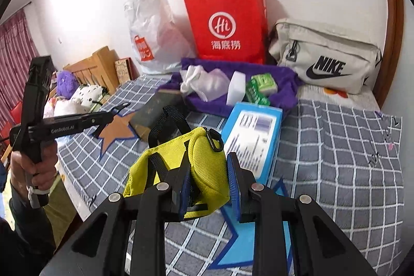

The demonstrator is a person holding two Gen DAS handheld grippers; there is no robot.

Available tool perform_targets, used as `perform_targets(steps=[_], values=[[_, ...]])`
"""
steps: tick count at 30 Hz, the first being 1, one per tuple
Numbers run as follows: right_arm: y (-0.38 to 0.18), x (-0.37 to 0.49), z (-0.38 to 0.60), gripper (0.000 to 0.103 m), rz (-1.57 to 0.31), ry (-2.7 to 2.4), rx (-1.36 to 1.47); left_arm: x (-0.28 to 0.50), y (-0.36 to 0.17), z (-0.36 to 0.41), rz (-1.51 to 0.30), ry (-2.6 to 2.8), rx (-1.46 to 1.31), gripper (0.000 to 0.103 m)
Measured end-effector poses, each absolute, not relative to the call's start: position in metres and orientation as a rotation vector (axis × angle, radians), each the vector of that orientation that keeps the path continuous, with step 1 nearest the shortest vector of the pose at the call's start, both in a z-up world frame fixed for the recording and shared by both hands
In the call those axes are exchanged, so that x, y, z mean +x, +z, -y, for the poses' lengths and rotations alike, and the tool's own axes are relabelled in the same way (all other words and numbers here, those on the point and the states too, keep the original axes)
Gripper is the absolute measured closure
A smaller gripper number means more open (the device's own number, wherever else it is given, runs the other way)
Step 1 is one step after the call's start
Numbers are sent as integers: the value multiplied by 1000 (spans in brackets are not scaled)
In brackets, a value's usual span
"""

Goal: Organize soft objects
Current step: 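Lift the yellow pouch with the right gripper and carry it toward the purple towel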

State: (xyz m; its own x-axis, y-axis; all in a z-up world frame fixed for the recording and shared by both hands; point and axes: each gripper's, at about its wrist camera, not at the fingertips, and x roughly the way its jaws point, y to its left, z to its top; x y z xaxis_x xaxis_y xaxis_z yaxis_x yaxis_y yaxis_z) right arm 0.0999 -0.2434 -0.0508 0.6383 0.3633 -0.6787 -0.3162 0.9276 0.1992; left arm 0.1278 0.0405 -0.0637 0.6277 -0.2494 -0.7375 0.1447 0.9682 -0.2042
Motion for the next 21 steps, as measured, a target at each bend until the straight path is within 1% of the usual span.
perform_targets(steps=[11,21], values=[[-29,140,256,77,-754,337,65,162,-49,-39,-852,-217,-125,83],[-17,176,263,77,-727,317,85,191,-47,-42,-859,-224,-154,83]])
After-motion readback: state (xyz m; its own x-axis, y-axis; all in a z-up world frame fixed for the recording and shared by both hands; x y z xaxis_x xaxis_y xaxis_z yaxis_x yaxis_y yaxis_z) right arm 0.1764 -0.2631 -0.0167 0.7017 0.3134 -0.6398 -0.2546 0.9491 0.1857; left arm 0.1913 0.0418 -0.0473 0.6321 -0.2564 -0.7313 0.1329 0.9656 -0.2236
